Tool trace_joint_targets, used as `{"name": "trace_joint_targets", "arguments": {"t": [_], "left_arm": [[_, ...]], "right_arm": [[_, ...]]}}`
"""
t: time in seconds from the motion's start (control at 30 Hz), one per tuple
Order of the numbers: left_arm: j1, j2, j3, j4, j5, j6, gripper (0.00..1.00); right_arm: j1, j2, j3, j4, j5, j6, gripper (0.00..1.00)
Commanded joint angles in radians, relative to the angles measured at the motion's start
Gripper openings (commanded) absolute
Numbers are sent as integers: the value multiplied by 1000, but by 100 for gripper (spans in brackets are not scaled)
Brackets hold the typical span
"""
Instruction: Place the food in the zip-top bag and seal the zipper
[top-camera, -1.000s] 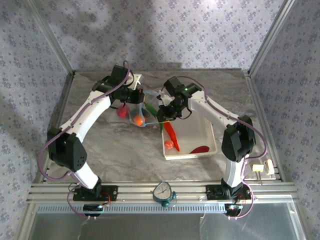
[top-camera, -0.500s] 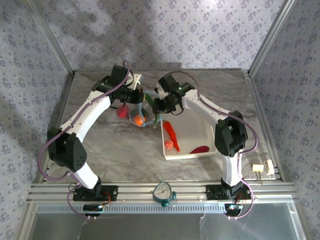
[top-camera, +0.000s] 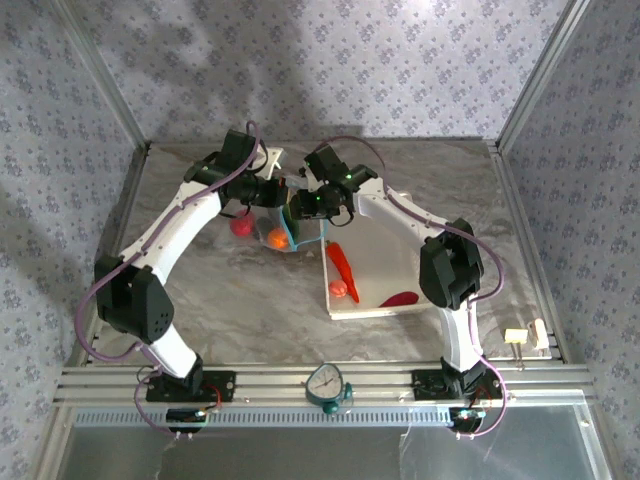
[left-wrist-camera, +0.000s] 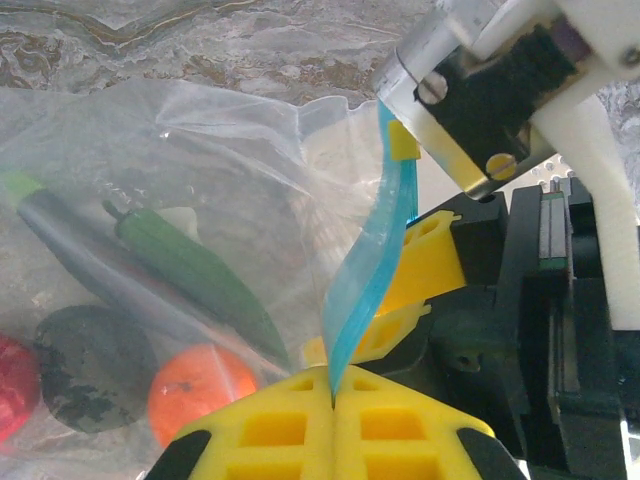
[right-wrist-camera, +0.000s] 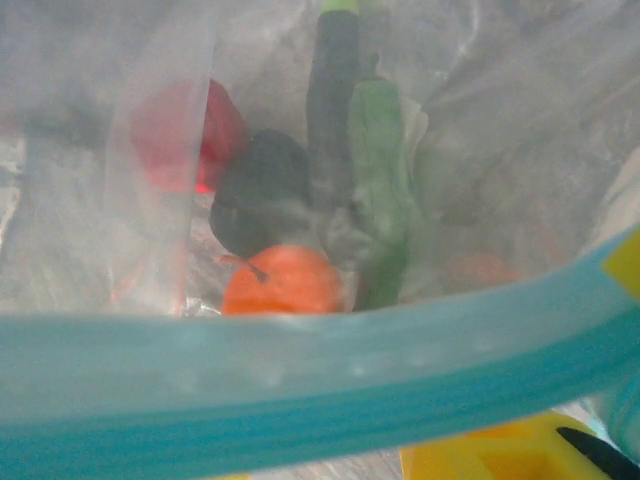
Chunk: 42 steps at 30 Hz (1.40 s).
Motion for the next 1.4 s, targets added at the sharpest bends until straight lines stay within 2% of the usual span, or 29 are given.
{"name": "trace_joint_targets", "arguments": {"t": [0.0,0.2,0.37,0.57,0.87,1.0,1.17,1.3,1.37], "left_arm": [[0,-17,33,-16,6,17,3],[14,-15,39,-17,3,15,3],[22,-19,46,-18,0,18,3],[27,-11,56,-18,0,15,3],[28,-7,61,-20,2,14,3],[28,-9,57,-21,3,17,3],[35,-13,54,-23,2,20,3],[43,-19,50,-28,-2,21,3],[49,-29,48,-34,-14,25,2]], "right_arm": [[5,-22,18,-15,35,-8,43],[15,-230,-150,13,144,-37,43],[-5,-342,-316,16,166,-14,42],[-19,-310,-418,106,95,27,42],[-8,-213,-368,150,96,37,40],[-10,-185,-350,161,108,38,35],[-6,-156,-320,167,89,32,23],[4,-161,-301,169,91,15,4],[11,-177,-287,171,92,-4,0]]}}
